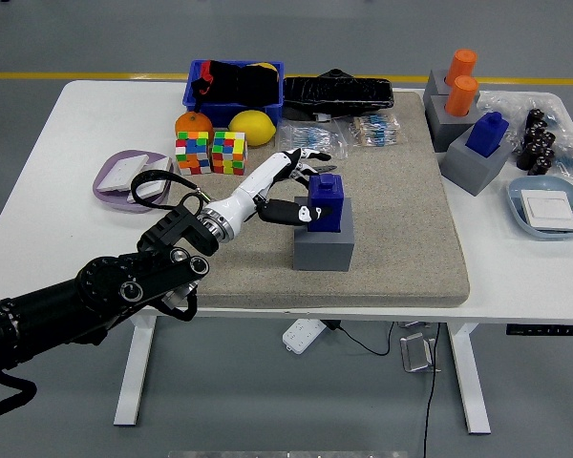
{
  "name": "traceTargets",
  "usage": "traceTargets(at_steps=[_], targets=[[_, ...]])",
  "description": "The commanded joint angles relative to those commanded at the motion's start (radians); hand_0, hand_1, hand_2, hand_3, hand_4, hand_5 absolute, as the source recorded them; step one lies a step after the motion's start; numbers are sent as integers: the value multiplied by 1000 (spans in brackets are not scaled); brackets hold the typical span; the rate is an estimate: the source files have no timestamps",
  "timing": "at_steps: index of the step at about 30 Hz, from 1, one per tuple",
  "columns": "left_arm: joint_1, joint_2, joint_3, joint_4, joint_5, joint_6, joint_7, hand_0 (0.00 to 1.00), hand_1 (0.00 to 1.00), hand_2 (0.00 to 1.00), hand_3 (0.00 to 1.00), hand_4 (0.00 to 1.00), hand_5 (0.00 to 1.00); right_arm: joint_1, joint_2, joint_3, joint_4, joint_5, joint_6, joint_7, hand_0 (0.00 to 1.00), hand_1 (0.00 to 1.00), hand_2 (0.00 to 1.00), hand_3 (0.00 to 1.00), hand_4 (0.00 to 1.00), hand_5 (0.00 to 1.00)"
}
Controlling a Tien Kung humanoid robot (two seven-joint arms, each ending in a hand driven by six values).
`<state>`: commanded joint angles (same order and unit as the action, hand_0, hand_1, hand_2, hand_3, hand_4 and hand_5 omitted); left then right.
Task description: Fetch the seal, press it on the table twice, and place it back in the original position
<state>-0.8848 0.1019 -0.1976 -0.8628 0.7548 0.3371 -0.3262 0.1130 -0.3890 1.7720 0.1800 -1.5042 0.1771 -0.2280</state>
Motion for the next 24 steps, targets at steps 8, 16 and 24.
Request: traceTargets(at_steps=[8,16,24], targets=[[7,-6,6,6,-3,12,-15,825,521,427,813,721,2,0,0,-1,0,2,0,1,886,746,724,750,862,542],[14,-8,15,1,-4,14,-20,825,523,429,810,720,2,-1,1,0,0,1,1,1,886,745,723,750,863,543],[16,-11,18,4,-9,19,-27,827,531,439,811,720,2,0,2,0,0,0,2,1,886,745,723,750,863,543]])
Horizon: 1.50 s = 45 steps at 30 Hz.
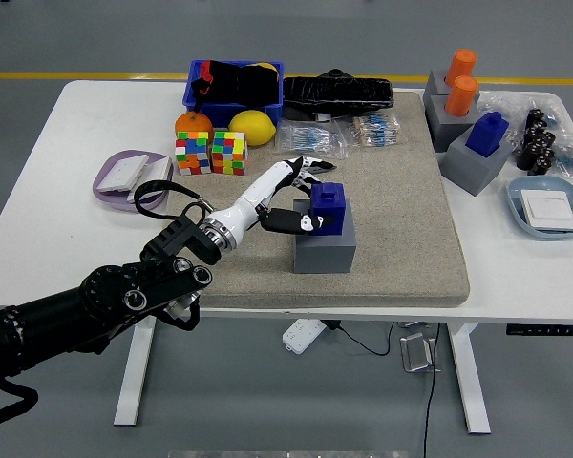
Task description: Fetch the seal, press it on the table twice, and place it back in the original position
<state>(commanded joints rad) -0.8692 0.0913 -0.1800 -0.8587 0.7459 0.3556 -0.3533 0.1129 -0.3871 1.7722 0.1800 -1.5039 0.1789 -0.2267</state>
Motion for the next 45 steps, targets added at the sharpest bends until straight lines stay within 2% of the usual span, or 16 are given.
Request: traceTargets(at_steps=[1,7,8,13,14,18,19,25,26,30,31,36,37,42,43,45], targets=[[0,0,0,0,0,0,-1,832,592,507,815,726,2,0,0,0,0,0,0,0,886,745,723,751,864,543],[1,-1,0,3,-3,-3,-4,832,592,507,815,726,2,-1,-1,3,0,-1,0,0,886,745,723,751,864,543],[1,-1,0,4,-3,-4,-4,851,754,701,821,778,2,-1,-1,2,0,-1,0,0,886,746,723,750,864,544],[3,-1,0,6,-1,-13,0,851,754,701,821,778,2,-1,0,1,0,0,1,1,886,745,723,750,864,544],[3,0,0,7,0,-16,1,894,876,812,864,946,2,-1,0,1,0,-1,1,1,886,745,723,750,864,544],[5,0,-1,9,3,-26,5,894,876,812,864,946,2,-1,-1,2,0,-1,1,1,886,745,723,750,864,544],[5,1,-1,10,3,-30,5,925,925,858,893,998,2,-2,-1,2,0,-1,1,1,886,745,722,750,864,544],[6,2,-12,13,-2,-60,6,925,925,858,893,998,2,-2,0,1,0,1,1,1,886,745,722,750,864,544],[5,2,-13,13,-4,-64,5,962,986,939,960,998,174,-2,1,2,0,0,1,1,886,745,722,750,865,544],[5,3,-18,14,-12,-86,3,962,986,939,960,998,174,-3,1,7,0,-1,1,1,886,745,722,750,865,544],[6,4,-23,15,-15,-100,4,998,998,998,998,998,340,-3,1,8,0,-2,1,1,886,744,722,750,865,544],[8,8,-49,11,-30,-145,5,998,998,998,998,998,340,-4,2,12,0,-3,1,0,886,744,722,750,865,544],[8,9,-55,8,-31,-152,5,998,998,998,998,998,516,-5,2,13,0,-4,1,0,886,744,722,750,865,544],[12,19,-102,-8,-30,-187,13,998,998,998,998,998,516,-5,5,16,0,-5,1,0,886,745,722,750,865,544],[14,22,-116,-15,-29,-189,16,998,998,998,998,998,683,-5,5,17,0,-5,1,0,886,745,722,750,865,544],[18,29,-137,-24,-28,-190,17,998,998,998,998,998,683,-6,5,18,0,-5,1,1,886,745,722,750,865,544]])
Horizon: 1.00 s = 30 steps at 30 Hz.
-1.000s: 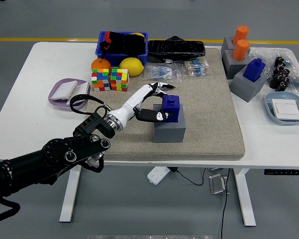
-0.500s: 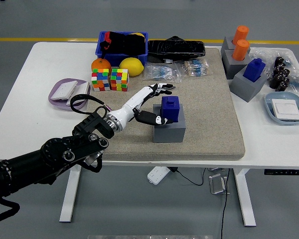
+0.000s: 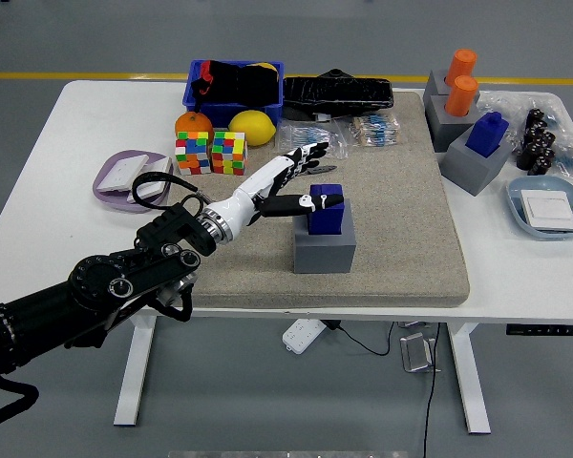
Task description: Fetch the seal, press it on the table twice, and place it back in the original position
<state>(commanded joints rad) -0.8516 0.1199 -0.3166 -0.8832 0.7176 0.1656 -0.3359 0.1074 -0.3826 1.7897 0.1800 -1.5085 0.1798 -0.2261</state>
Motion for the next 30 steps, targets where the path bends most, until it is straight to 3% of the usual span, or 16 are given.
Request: traceTargets(at_steps=[4,5,10,11,12,14,21,30], targets=[[9,25,-53,-2,-46,34,-36,998,998,998,998,998,683,-1,0,6,0,-4,0,0,886,745,722,750,865,544],[11,31,-65,4,-55,47,-48,998,998,998,998,998,745,-2,1,9,0,-6,0,-1,886,746,722,750,865,544],[26,78,-138,32,-65,143,-75,998,998,998,998,998,745,-5,3,28,0,-17,-2,-5,886,746,722,750,865,544],[30,87,-156,37,-59,155,-78,975,984,966,964,952,344,-5,3,31,0,-19,-2,-6,886,745,722,750,865,544],[35,98,-172,41,-63,161,-82,975,984,966,964,952,344,-5,4,33,0,-20,-2,-6,886,745,722,750,865,544],[48,123,-220,48,-68,163,-84,975,984,966,964,952,344,-4,3,37,0,-23,-2,-5,886,745,722,750,865,544],[71,195,-286,66,-63,164,-79,965,959,946,946,931,314,-1,1,53,0,-36,-2,-4,886,745,722,750,865,544],[110,241,-401,94,-56,166,-74,949,922,918,935,908,281,2,0,68,0,-59,-4,-8,886,745,722,750,865,544]])
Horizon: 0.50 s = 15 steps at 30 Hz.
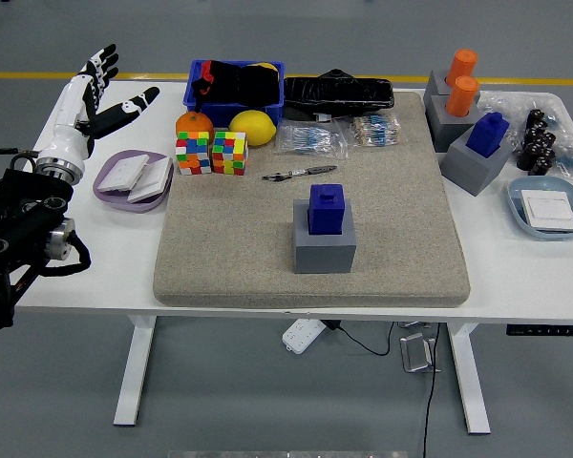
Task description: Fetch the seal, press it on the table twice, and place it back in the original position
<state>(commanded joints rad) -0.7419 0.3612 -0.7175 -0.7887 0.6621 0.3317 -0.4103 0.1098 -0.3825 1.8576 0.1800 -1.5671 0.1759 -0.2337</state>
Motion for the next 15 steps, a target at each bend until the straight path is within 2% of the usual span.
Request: traceTargets(at_steps=[7,15], targets=[[19,20,-59,4,10,0,3,942,903,899,927,903,273,3,0,8,0,-11,-1,-1,886,745,726,750,864,544],[25,24,-76,5,15,-1,6,936,896,894,918,893,258,3,-1,-1,0,-10,-2,0,885,745,726,750,864,543]])
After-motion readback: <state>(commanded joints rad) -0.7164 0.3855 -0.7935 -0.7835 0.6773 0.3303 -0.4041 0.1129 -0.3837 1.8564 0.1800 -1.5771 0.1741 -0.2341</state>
